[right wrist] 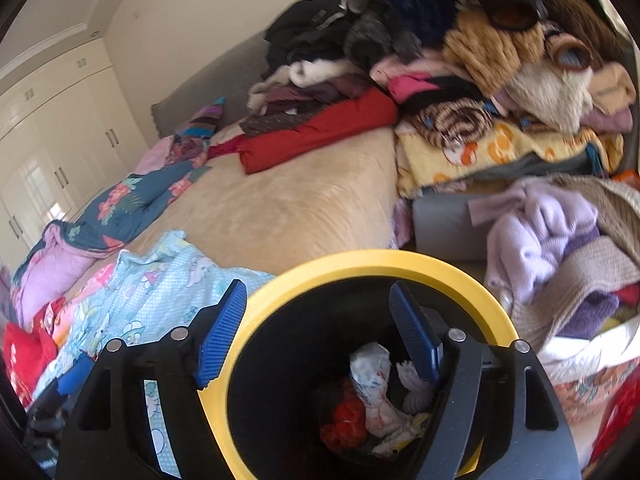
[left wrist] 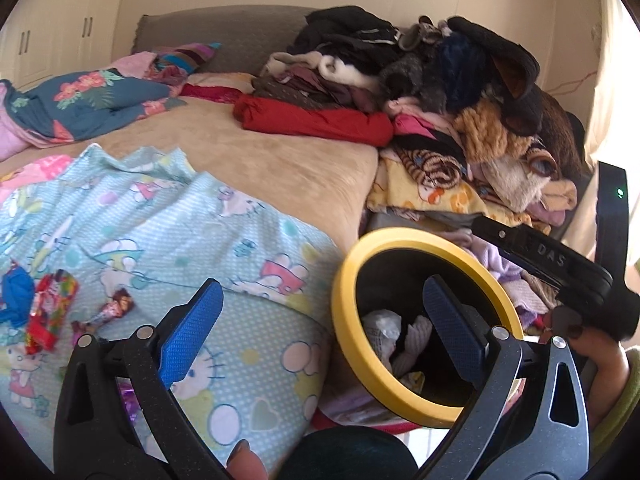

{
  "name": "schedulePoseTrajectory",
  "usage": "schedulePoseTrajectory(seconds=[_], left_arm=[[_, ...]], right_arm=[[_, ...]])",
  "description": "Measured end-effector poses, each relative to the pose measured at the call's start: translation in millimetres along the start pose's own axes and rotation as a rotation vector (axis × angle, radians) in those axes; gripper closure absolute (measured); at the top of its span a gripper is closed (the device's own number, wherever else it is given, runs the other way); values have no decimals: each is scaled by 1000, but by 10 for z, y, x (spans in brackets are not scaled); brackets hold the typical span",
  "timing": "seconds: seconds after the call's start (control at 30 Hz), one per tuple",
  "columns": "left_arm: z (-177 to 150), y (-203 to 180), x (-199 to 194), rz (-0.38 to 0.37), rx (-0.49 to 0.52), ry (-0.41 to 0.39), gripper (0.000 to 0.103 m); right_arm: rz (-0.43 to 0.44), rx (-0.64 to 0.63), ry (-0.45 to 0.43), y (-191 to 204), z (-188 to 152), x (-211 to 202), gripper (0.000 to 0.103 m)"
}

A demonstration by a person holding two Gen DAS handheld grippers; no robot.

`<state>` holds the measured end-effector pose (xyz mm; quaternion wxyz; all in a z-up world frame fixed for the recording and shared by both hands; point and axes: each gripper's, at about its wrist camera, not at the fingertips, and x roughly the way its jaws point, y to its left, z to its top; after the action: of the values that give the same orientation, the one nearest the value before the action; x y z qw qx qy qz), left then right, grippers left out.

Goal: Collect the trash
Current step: 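Move both open tools back toward the candy wrappers on the bed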

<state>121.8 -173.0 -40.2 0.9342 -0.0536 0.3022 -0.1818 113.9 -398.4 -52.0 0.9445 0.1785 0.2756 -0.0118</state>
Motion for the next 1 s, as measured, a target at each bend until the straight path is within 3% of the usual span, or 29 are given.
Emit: schedulePoseTrajectory(seconds=[0.3, 1.0], left_arm=[[59, 306, -207, 68, -39, -53, 11], [68, 1008, -591, 218, -97, -118, 11]], right_arm=[[76, -99, -49, 405, -68, -108, 22], [196, -248, -35, 1217, -391, -195, 19]])
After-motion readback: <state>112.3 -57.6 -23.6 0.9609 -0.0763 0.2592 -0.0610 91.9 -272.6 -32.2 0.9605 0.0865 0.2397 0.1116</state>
